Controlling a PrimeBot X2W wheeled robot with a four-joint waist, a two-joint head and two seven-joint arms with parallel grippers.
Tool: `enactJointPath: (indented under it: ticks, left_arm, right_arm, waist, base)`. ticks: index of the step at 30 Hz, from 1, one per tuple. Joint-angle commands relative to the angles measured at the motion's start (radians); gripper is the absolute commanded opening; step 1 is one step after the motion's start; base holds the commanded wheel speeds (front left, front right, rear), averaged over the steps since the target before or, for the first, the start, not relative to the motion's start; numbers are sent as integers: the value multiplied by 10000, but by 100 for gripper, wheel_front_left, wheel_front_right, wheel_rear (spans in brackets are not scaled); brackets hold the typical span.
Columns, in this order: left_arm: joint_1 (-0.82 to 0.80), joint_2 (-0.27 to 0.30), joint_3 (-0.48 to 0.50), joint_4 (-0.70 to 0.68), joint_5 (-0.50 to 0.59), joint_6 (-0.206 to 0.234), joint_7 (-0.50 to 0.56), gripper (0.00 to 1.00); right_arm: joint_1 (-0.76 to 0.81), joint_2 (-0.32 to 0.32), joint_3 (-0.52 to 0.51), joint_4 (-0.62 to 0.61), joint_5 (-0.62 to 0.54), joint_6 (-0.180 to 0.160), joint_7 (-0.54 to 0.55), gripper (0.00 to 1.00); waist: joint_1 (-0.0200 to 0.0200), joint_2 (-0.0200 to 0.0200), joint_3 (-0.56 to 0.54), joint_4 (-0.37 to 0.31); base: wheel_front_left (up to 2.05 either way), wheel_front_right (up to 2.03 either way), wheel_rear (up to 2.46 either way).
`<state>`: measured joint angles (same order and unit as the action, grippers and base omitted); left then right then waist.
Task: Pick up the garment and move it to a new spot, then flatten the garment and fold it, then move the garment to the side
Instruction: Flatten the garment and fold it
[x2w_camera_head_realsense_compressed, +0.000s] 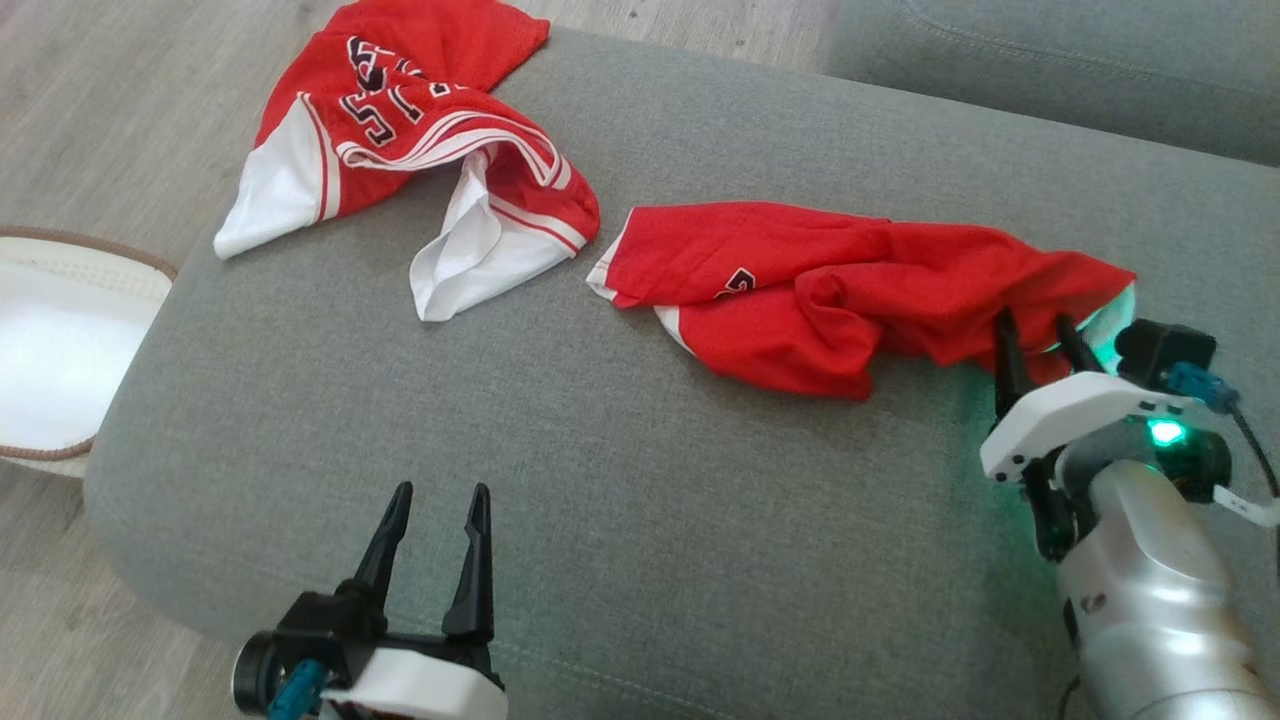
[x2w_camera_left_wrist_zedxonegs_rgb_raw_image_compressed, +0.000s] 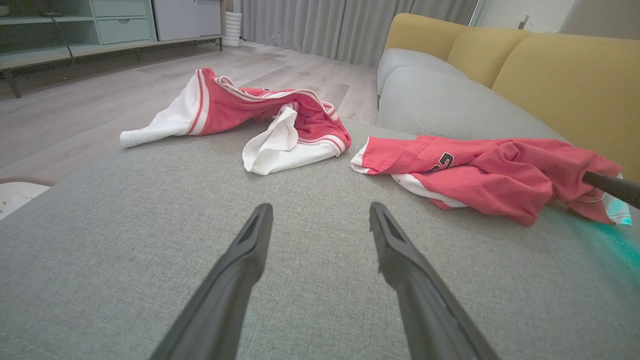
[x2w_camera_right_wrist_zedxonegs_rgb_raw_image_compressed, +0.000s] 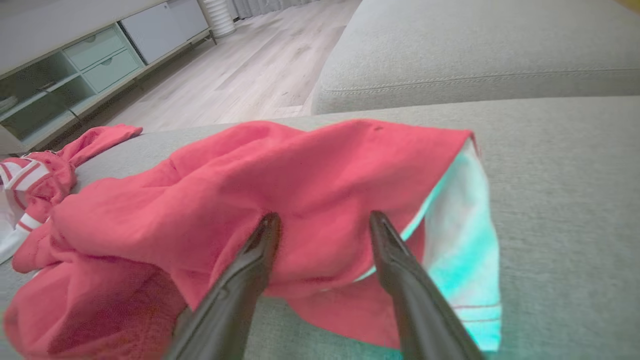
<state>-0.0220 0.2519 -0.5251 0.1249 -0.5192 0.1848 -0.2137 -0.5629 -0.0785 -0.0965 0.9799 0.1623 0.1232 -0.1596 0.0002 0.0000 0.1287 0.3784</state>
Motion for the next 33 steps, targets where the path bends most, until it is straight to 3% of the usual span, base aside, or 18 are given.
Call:
enactJointPath:
  ticks: [1, 4, 13, 21, 27, 33]
  left_arm:
    - [-411, 98, 291, -264, 49, 9, -116, 100]
    - [-443, 115, 262, -299, 58, 8, -106, 100]
    - [-445, 139, 222, -330, 41, 46, -105, 100]
    - [-362, 125, 242, -290, -23, 129, -144, 100]
    - [-279, 116, 197, -246, -78, 130, -151, 100]
    - [-188, 190, 148, -273, -109, 156, -72, 100]
  right_arm:
    - [-437, 15, 355, -42, 203, 75, -126, 28]
    - [-641, -20, 678, 427, 494, 75, -121, 0]
    - [-1227, -275, 1475, 1055, 850, 75, -539, 0]
    - [-1902, -1019, 1578, 936, 494, 75, -963, 0]
    - [-2459, -1658, 930, -255, -173, 75, -1016, 0]
    - [-2904, -1529, 393, -1769, -870, 75, -1019, 0]
  waist:
    - [-2, 0, -34, -39]
    - [-2, 0, -31, -85]
    - [-2, 0, 69, -272]
    - [-2, 0, -147, -624]
    - [-2, 0, -543, -864]
    - [-2, 0, -882, -999]
  base:
    - [0, 0, 0]
    - [0, 0, 0]
    - [0, 0, 0]
    - [0, 0, 0]
    - [0, 0, 0]
    - [0, 0, 0]
